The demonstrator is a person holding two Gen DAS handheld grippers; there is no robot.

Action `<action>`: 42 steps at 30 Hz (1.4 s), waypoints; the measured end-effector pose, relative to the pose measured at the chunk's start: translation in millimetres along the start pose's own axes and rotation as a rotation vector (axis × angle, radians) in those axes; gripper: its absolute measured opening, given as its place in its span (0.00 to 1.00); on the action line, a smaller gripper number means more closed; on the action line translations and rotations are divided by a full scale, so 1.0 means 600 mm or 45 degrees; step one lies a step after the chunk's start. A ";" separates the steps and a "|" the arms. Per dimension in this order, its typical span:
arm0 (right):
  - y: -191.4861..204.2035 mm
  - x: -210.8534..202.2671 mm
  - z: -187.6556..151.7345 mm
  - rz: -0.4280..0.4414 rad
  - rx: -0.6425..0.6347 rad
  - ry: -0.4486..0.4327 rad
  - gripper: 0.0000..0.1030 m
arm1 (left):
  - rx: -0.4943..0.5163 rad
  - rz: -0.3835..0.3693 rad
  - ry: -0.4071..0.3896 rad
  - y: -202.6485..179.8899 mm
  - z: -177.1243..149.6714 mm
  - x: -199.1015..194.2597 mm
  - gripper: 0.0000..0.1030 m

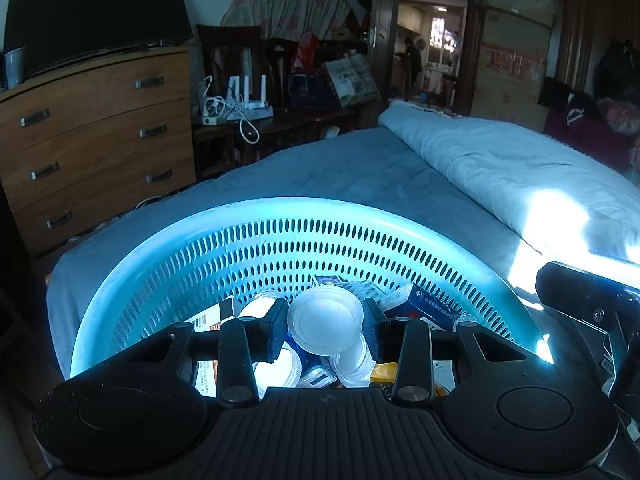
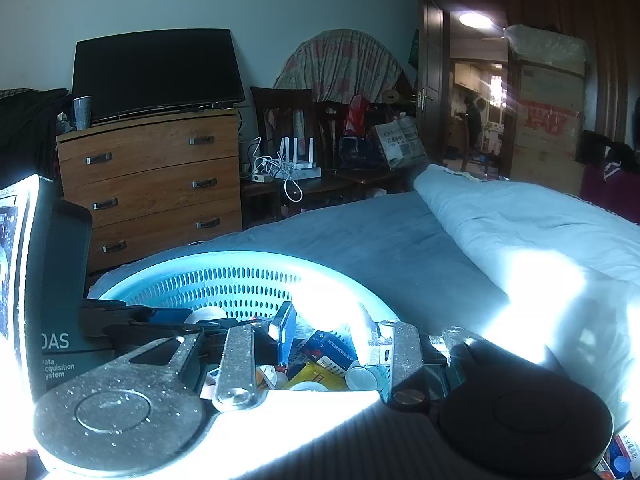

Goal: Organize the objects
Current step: 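Carry both white caps over the basket and open both grippers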

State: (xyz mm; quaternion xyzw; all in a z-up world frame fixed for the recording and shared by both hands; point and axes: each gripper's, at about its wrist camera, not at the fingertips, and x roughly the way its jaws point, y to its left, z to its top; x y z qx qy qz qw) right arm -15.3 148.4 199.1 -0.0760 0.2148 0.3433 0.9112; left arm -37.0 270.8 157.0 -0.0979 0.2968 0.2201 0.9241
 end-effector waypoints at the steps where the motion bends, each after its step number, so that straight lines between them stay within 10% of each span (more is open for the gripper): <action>1: 0.000 0.000 -0.001 0.001 0.003 0.001 0.31 | 0.001 0.000 0.000 -0.001 0.000 0.001 0.39; 42: 0.003 0.021 -0.011 -0.008 0.017 0.015 0.37 | 0.018 0.018 0.013 -0.003 0.000 0.023 0.42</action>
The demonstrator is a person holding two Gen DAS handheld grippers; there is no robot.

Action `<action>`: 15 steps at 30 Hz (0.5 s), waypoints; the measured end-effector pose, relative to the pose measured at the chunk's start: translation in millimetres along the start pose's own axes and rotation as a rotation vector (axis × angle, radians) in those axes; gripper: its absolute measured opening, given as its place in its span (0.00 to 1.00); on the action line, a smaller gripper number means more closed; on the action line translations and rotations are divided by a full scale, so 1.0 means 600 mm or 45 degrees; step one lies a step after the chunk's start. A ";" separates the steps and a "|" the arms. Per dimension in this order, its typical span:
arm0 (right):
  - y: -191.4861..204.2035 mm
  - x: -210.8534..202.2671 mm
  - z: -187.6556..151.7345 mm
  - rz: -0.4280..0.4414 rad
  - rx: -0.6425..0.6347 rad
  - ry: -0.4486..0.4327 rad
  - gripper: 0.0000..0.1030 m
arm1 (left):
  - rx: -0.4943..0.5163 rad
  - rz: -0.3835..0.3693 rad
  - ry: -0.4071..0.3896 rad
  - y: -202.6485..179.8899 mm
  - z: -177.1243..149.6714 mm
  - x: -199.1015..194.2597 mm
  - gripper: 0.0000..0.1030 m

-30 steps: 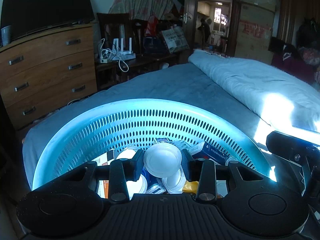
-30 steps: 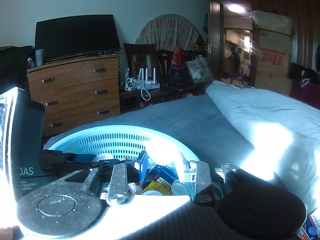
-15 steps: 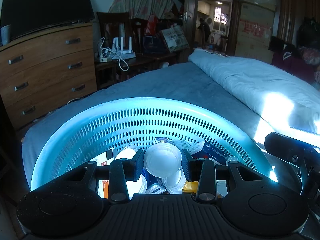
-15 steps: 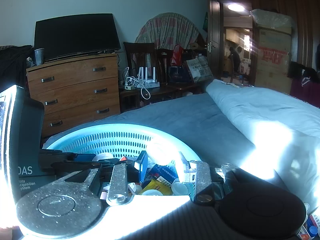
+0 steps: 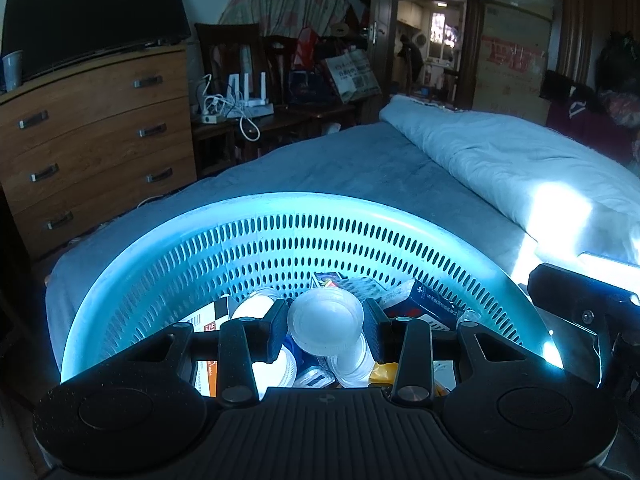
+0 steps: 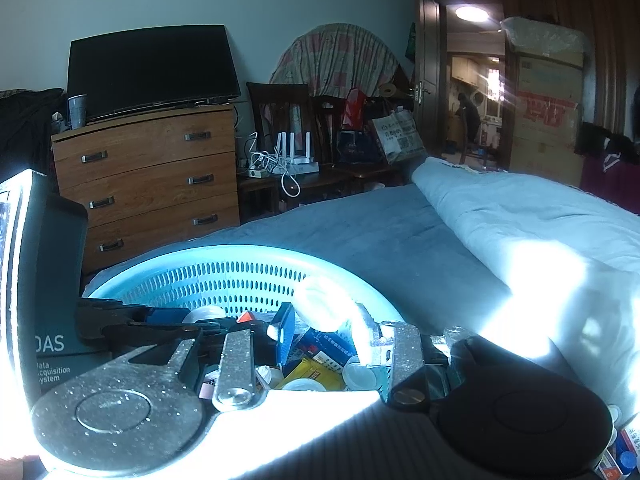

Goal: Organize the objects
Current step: 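Carry both white caps over the basket and open both grippers, then grasp a clear cap with the right gripper while the left gripper reaches a white cap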

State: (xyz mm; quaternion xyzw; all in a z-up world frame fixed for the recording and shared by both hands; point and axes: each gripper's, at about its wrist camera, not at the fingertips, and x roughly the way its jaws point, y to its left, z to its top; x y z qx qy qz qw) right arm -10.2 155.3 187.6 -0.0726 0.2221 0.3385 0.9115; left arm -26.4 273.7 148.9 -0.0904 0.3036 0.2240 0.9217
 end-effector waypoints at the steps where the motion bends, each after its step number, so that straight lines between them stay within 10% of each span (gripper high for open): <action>1: -0.001 -0.001 -0.001 -0.001 0.003 -0.004 0.37 | -0.001 0.002 0.001 0.001 0.000 0.000 0.43; 10: -0.033 -0.048 -0.028 -0.039 0.050 -0.097 0.43 | 0.022 -0.004 -0.044 -0.015 0.000 -0.021 0.59; 15: -0.118 -0.130 -0.148 -0.232 0.157 -0.097 0.48 | 0.177 -0.190 -0.145 -0.092 -0.022 -0.076 0.60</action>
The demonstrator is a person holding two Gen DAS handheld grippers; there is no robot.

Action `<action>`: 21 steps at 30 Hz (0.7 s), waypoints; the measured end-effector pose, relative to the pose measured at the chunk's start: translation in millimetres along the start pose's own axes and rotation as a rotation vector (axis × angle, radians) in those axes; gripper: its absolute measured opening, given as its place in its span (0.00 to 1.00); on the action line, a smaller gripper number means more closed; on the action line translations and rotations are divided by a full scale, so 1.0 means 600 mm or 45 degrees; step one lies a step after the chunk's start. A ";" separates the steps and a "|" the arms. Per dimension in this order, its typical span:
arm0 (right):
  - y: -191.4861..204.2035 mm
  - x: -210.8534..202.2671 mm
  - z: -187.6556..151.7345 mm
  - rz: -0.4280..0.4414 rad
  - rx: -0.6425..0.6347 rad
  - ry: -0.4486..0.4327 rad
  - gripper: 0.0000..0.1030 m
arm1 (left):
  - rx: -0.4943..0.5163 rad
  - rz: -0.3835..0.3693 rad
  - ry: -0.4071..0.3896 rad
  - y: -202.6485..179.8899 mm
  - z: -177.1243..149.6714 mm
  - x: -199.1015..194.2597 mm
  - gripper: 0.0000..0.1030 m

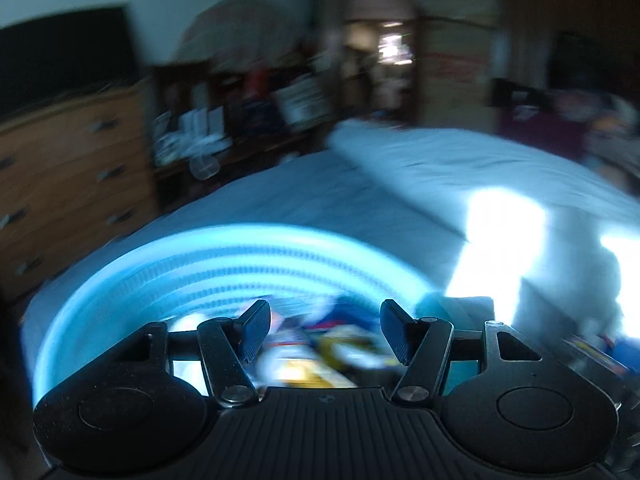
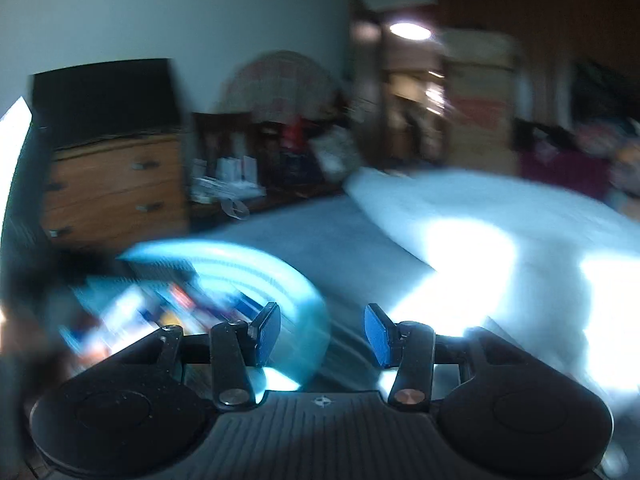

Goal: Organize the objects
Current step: 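Grasp a clear cap with the right gripper while the left gripper reaches a white cap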

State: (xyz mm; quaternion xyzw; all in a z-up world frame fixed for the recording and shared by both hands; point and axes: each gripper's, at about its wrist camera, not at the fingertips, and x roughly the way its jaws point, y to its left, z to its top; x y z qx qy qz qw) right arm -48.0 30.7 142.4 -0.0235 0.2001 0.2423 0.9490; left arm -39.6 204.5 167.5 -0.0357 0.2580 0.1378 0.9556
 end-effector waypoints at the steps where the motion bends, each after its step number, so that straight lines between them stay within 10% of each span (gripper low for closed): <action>1: -0.031 -0.010 -0.030 -0.062 0.035 0.033 0.48 | 0.037 -0.049 -0.014 -0.025 -0.004 -0.007 0.60; 13: -0.388 0.009 -0.224 -0.615 0.203 0.326 0.45 | 0.403 -0.421 0.095 -0.270 -0.124 0.009 0.64; 21: -0.460 0.057 -0.259 -0.595 0.169 0.393 0.47 | 0.474 -0.477 0.161 -0.331 -0.157 0.041 0.64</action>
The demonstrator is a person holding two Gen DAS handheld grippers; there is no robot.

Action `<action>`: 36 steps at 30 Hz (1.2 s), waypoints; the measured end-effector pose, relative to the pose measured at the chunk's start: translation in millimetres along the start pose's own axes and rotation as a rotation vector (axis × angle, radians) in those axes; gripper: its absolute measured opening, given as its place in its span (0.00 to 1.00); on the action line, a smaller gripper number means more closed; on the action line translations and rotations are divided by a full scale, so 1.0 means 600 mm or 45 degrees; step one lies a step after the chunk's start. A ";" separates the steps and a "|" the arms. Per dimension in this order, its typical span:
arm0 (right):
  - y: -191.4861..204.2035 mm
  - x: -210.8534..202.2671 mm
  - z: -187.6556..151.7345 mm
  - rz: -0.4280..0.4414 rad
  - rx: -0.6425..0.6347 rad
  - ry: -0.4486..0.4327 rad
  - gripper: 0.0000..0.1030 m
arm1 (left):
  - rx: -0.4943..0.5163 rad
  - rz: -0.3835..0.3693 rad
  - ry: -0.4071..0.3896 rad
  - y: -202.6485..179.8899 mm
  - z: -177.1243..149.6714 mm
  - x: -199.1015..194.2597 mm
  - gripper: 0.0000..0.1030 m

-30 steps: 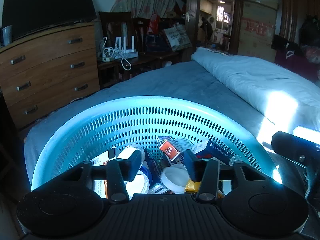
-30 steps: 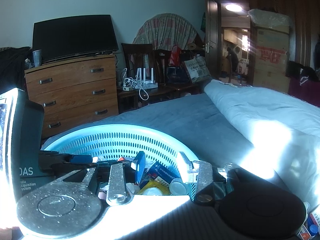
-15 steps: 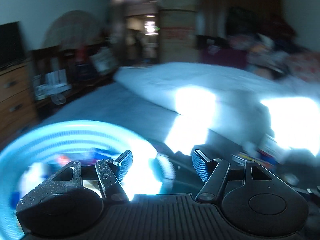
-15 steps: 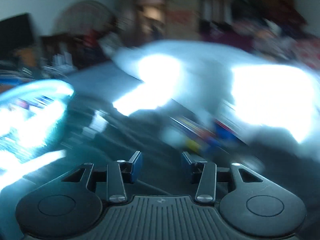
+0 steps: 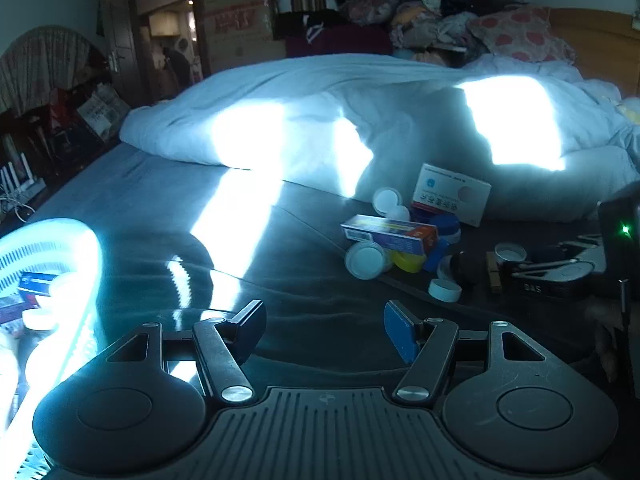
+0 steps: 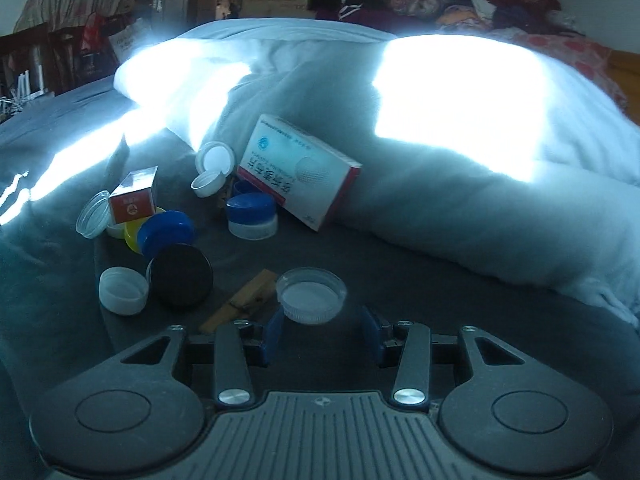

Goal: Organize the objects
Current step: 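Grasp a clear cap with the right gripper while the left gripper reaches a white cap, then carry the clear cap and white cap over the blue basket with both grippers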

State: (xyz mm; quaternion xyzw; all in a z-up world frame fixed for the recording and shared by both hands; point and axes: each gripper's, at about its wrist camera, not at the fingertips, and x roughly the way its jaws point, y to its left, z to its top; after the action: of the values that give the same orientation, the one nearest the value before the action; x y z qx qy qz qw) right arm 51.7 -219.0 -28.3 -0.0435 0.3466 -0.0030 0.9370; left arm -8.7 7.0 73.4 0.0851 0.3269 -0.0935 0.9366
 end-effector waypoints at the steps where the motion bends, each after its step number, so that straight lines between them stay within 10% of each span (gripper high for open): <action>1: 0.001 0.004 0.002 0.005 -0.007 -0.007 0.48 | 0.006 -0.008 0.003 -0.009 0.001 0.007 0.64; 4: 0.004 0.010 0.005 0.012 -0.030 -0.020 0.60 | 0.016 -0.054 0.022 -0.025 0.000 0.030 0.64; 8: -0.007 0.008 0.006 0.072 0.014 -0.028 0.41 | 0.047 -0.119 0.046 -0.059 -0.004 0.071 0.62; 19: -0.073 -0.036 -0.049 0.110 0.303 -0.093 0.42 | 0.162 -0.226 0.035 -0.144 0.002 0.176 0.53; 23: -0.075 -0.030 -0.050 0.116 0.313 -0.102 0.41 | 0.132 -0.210 0.097 -0.145 0.001 0.206 0.32; 31: -0.066 -0.051 -0.043 0.047 0.283 -0.123 0.41 | 0.025 -0.120 -0.023 -0.103 0.019 0.114 0.31; 36: -0.024 -0.125 -0.002 0.100 0.212 -0.201 0.41 | -0.136 0.104 -0.149 0.009 0.058 0.011 0.31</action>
State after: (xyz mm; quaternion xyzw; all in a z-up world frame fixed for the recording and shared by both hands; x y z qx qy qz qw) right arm -5.8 -230.7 20.5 0.0480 0.2718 0.0086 0.9611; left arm 18.2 4.0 96.5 0.0427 0.2722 -0.0425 0.9604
